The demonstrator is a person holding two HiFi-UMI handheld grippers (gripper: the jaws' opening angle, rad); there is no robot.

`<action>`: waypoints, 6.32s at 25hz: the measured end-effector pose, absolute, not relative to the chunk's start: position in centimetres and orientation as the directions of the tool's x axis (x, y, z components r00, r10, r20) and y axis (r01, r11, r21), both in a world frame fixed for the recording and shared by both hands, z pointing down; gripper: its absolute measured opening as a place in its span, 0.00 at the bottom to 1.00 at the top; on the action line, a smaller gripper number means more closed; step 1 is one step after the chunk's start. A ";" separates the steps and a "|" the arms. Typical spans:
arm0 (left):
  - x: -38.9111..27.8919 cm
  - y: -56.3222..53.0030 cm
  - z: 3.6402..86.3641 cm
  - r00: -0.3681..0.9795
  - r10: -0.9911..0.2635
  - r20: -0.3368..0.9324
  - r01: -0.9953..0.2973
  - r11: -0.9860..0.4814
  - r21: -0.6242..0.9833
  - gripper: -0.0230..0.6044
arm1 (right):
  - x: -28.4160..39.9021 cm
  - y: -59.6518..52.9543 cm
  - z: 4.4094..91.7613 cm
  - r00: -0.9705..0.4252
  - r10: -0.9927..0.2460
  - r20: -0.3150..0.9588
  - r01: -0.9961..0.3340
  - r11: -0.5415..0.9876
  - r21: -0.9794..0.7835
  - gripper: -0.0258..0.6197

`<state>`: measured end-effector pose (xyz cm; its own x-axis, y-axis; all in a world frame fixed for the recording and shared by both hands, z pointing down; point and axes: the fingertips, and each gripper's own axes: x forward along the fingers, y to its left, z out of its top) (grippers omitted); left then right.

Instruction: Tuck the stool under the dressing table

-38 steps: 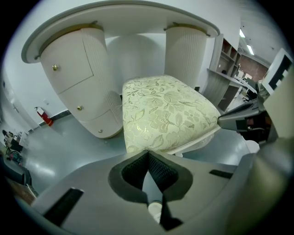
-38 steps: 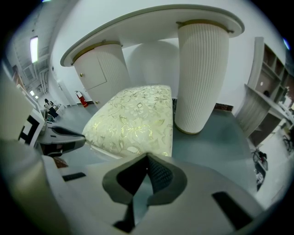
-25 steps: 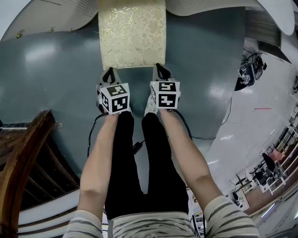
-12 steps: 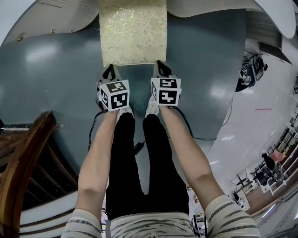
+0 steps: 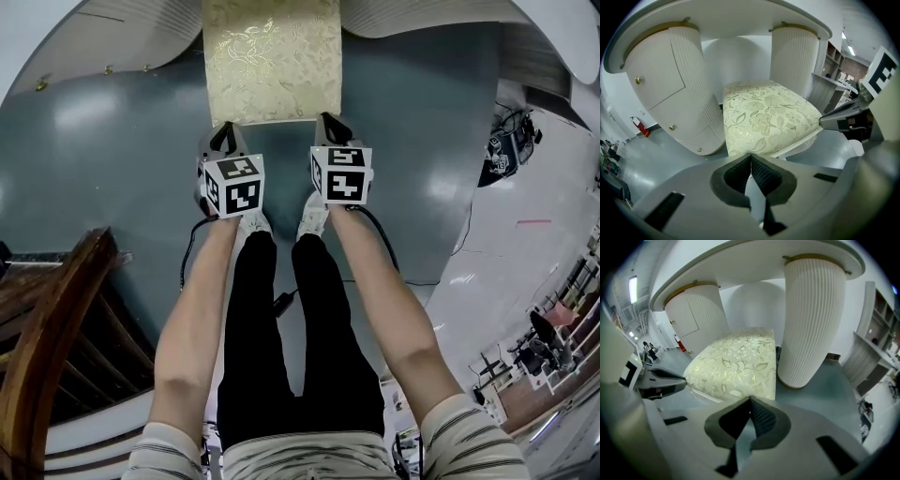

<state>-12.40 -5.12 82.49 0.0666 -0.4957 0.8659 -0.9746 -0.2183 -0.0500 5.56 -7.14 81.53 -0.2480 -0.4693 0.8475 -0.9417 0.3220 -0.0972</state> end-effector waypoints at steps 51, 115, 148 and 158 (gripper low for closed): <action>-12.9 -22.6 78.7 0.115 -0.484 0.867 -0.955 -0.295 -0.039 0.04 | 5.0 -24.3 77.9 -0.263 -0.473 0.841 -0.934 0.345 -0.098 0.05; -12.2 -29.6 77.4 0.117 -0.541 0.833 -0.942 -0.327 -0.080 0.04 | 5.2 -31.0 76.9 -0.265 -0.518 0.813 -0.924 0.378 -0.060 0.05; -10.3 -19.0 63.9 0.190 -0.635 0.749 -0.971 -0.232 0.050 0.04 | 3.6 -20.2 63.2 -0.379 -0.574 0.726 -0.901 0.407 -0.149 0.05; -9.2 -14.0 58.2 0.305 -0.627 0.717 -0.951 -0.243 0.192 0.04 | 2.6 -15.5 56.8 -0.463 -0.581 0.669 -0.865 0.461 -0.198 0.05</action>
